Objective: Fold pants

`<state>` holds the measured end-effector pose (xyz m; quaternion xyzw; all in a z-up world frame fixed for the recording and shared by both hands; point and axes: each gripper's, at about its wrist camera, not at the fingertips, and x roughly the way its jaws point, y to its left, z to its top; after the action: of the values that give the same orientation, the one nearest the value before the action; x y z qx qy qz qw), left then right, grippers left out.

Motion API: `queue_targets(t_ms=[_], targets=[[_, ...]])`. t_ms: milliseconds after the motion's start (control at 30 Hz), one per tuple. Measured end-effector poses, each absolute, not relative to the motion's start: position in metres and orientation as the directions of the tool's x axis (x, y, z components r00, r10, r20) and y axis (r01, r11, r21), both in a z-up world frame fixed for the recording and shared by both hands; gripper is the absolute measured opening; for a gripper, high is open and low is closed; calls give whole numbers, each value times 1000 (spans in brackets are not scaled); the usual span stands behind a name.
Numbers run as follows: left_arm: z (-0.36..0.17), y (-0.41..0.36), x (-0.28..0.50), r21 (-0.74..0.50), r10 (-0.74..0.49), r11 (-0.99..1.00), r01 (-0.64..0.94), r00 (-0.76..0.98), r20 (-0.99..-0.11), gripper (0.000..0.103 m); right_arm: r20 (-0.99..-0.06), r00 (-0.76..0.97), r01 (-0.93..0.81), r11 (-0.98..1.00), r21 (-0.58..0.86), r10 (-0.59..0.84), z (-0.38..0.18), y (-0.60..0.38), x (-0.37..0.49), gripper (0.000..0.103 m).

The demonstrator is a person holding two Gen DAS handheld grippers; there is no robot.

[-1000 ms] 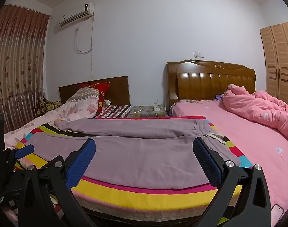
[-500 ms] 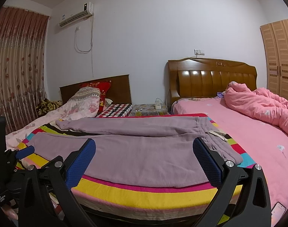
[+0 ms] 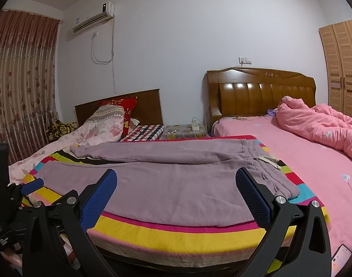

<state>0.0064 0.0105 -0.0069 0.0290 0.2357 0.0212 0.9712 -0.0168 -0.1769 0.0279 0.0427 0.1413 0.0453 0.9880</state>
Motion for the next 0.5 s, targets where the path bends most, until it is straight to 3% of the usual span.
queue_targets(t_ms=[500], targets=[[-9, 14, 5, 66, 61, 997, -34, 886, -460, 102, -280, 954, -82, 991, 106, 109, 27, -177, -16, 99]])
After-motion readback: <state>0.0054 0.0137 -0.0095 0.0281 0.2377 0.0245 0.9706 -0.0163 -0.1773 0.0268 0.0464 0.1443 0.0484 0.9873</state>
